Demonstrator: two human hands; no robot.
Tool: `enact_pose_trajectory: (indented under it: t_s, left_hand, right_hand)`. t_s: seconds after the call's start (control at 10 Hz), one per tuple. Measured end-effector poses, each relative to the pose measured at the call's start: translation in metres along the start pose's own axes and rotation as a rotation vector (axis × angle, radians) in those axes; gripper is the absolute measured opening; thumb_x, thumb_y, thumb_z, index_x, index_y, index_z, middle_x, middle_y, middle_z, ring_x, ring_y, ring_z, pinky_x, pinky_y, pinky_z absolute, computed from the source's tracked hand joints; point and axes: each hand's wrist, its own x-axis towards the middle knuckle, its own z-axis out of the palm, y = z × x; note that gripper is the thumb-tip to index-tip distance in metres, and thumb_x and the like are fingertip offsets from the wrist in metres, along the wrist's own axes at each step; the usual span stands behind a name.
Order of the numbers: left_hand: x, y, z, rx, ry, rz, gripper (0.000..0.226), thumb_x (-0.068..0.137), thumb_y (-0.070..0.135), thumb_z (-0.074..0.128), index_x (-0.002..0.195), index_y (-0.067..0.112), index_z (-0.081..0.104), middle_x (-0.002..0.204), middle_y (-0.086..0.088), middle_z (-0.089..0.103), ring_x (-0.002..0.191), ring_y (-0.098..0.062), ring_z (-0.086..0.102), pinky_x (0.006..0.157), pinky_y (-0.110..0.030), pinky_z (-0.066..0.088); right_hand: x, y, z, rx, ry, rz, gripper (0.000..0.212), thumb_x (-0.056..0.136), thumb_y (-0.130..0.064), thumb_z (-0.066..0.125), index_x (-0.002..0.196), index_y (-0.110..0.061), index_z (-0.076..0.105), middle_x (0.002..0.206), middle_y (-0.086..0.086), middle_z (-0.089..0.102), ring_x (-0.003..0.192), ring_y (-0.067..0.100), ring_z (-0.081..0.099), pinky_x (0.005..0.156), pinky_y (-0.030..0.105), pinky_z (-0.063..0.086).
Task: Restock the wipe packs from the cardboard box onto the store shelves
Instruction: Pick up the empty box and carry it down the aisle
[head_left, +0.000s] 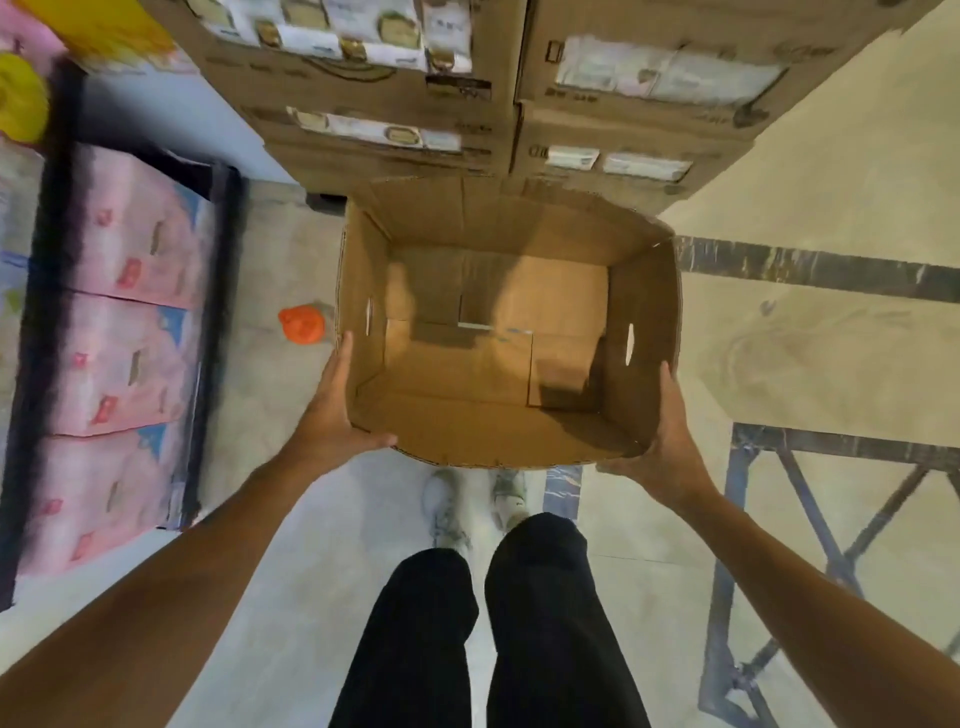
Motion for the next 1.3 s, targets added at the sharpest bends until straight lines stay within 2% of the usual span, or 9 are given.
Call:
enact_pose_trajectory:
  t_s: [0.1,0.2,0.3,0.5,0.6,0.7,0.9,1.1,1.3]
  left_hand:
    - [0.052,-0.033,0.029,-0.012,-0.036,-0.002,0.143,0.054,0.042,0.096,0.157,0.042,-0.003,0.166,0.015,0.006,0.152,-0.014,0.016,0.117,-0.045,0.03]
    - [0.101,-0.072,0.053,0.017,-0.053,-0.003,0.143,0.054,0.051,0.094,0.157,0.044,-0.004,0.167,0.015,0.005,0.153,-0.015,0.014,0.118,-0.052,0.03]
    - [0.136,-0.099,0.076,0.041,-0.053,-0.016,0.142,0.054,0.048,0.095,0.154,0.049,-0.007,0.166,0.017,-0.001,0.153,-0.009,0.006,0.122,-0.049,0.025]
    - [0.193,-0.132,0.108,0.086,-0.042,0.0,0.139,0.057,0.038,0.093,0.153,0.048,-0.007,0.166,0.015,0.002,0.153,-0.01,0.009,0.123,-0.045,0.024]
    - [0.214,-0.141,0.122,0.199,0.005,-0.005,0.139,0.06,0.033,0.094,0.156,0.04,-0.007,0.164,0.016,0.0,0.149,-0.005,0.006,0.119,-0.026,0.014]
    - [0.234,-0.158,0.129,0.212,-0.006,-0.032,0.142,0.061,0.027,0.095,0.158,0.036,-0.009,0.164,0.017,0.0,0.141,0.004,0.008,0.115,-0.02,0.017]
    - [0.252,-0.173,0.134,0.248,-0.024,-0.042,0.139,0.068,0.024,0.092,0.157,0.034,-0.014,0.166,0.009,-0.009,0.15,-0.012,0.011,0.115,-0.027,0.022]
    - [0.232,-0.168,0.125,0.343,-0.092,-0.039,0.127,0.079,0.023,0.083,0.154,0.043,-0.017,0.163,0.009,-0.022,0.139,-0.032,0.046,0.109,-0.04,0.042]
    - [0.194,-0.123,0.086,0.52,-0.247,0.003,0.104,0.085,0.026,0.078,0.159,0.026,0.006,0.168,-0.002,-0.003,0.15,-0.029,0.025,0.113,-0.036,0.037]
  right_hand:
    - [0.053,0.039,0.01,-0.003,-0.013,0.011,0.09,0.094,-0.006,0.067,0.154,-0.041,0.011,0.149,-0.03,0.035,0.128,-0.009,0.047,0.094,0.022,0.055]
    - [0.098,0.078,0.023,-0.044,-0.006,0.01,0.1,0.087,-0.009,0.076,0.155,-0.036,0.007,0.144,-0.042,0.03,0.125,-0.021,0.04,0.09,0.006,0.048]
    - [0.134,0.108,0.035,-0.112,-0.025,0.016,0.128,0.069,-0.026,0.091,0.155,-0.042,-0.002,0.156,-0.031,0.017,0.135,-0.011,0.032,0.098,0.01,0.042]
    - [0.192,0.159,0.056,-0.181,-0.008,-0.002,0.14,0.056,-0.032,0.095,0.154,-0.042,-0.003,0.158,-0.023,0.016,0.141,0.004,0.028,0.105,0.026,0.038]
    - [0.213,0.179,0.066,-0.216,0.003,0.013,0.145,0.053,-0.028,0.097,0.155,-0.039,-0.005,0.16,-0.02,0.014,0.144,0.01,0.026,0.107,0.026,0.037]
    - [0.234,0.193,0.07,-0.217,0.001,-0.023,0.147,0.051,-0.022,0.098,0.157,-0.035,-0.004,0.159,-0.016,0.016,0.139,0.005,0.027,0.1,0.007,0.036]
    - [0.252,0.206,0.082,-0.377,0.014,-0.012,0.15,0.055,-0.02,0.098,0.158,-0.022,-0.011,0.164,-0.005,-0.003,0.148,0.026,0.021,0.109,0.029,0.035]
    - [0.241,0.196,0.081,-0.456,0.004,0.025,0.134,0.064,-0.018,0.093,0.159,-0.022,-0.002,0.164,-0.003,-0.009,0.147,0.032,0.028,0.106,0.036,0.044]
    - [0.215,0.137,0.067,-0.508,-0.075,0.1,0.119,0.071,-0.018,0.089,0.159,-0.02,0.008,0.165,0.003,-0.002,0.148,0.033,0.025,0.114,0.043,0.036]
